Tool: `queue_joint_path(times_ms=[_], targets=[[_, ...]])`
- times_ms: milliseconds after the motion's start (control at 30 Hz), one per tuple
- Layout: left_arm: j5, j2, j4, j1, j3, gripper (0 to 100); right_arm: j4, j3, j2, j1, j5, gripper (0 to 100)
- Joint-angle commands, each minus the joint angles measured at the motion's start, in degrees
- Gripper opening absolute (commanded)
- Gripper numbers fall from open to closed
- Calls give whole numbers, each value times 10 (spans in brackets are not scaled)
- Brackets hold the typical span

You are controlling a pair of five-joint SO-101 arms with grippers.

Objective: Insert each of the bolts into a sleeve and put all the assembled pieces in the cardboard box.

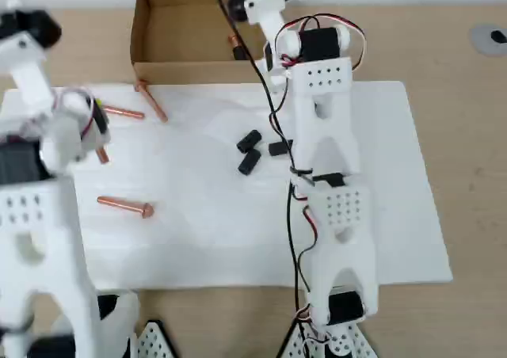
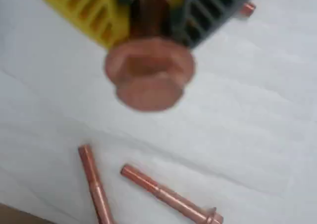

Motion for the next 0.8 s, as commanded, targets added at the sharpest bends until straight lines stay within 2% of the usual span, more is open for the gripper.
queue_joint_path(times_ms=[0,100,200,267,433,767], targets=[[-3,-137,-88,7,149,7,9,115,-80,22,120,278],[-3,-227,-128,7,230,7,8,175,-79,38,222,281],[-3,-299,-167,7,298,6,8,228,-70,41,381,281],[-3,-338,-185,7,336,6,8,251,-67,41,457,281],[-3,-406,-210,7,398,6,8,264,-52,37,509,281],[0,-446,-208,8,436,6,8,264,13,33,532,281]])
